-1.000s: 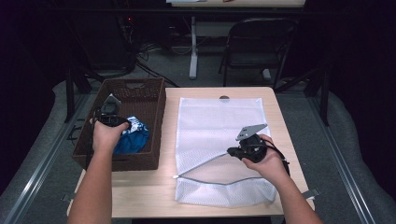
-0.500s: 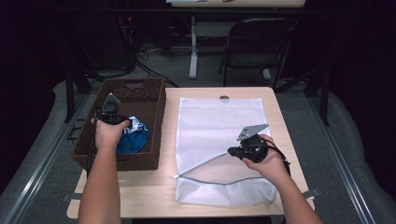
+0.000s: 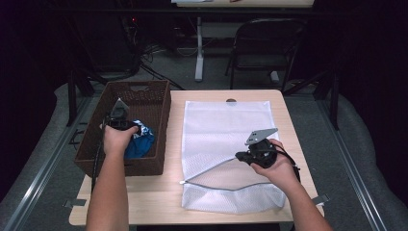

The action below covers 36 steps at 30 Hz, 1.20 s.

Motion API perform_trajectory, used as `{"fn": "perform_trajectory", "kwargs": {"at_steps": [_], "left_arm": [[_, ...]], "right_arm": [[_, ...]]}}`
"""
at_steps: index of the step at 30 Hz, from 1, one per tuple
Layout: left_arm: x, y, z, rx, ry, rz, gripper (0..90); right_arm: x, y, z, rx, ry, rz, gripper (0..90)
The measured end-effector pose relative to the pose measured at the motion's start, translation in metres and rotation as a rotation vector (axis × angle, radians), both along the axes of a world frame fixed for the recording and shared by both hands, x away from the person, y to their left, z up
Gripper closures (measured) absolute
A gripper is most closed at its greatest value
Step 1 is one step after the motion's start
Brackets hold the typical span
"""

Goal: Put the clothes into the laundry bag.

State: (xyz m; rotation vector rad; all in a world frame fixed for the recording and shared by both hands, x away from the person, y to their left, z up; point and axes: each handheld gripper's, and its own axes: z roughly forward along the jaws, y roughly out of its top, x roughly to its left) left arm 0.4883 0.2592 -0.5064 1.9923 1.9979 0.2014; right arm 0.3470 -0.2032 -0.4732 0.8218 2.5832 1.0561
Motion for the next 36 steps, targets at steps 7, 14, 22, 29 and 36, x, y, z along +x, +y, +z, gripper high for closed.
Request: {"fn": "perform_trajectory", "kwargs": {"at_steps": [7, 14, 22, 29, 36], "left_arm": [[0.001, -0.004, -0.008, 0.034, 0.017, 0.008, 23.7], [0.003, -0.001, -0.011, 0.026, 0.036, 0.004, 22.0], [0.007, -0.009, -0.018, 0.043, 0.069, -0.017, 16.3], [0.011, -0.018, -0.022, 0.090, 0.105, -0.037, 15.2], [0.012, -0.023, -0.025, 0.125, 0.116, -0.050, 14.3]], "right_arm": [[-0.001, 0.003, -0.001, -0.007, 0.004, -0.001, 88.2], [0.000, 0.003, -0.003, -0.010, 0.005, 0.006, 88.2], [-0.001, 0.003, -0.003, -0.010, 0.004, 0.007, 88.2], [0.000, 0.002, -0.003, -0.007, 0.008, 0.005, 88.3], [0.000, 0.001, -0.003, -0.003, 0.008, 0.004, 88.2]]}}
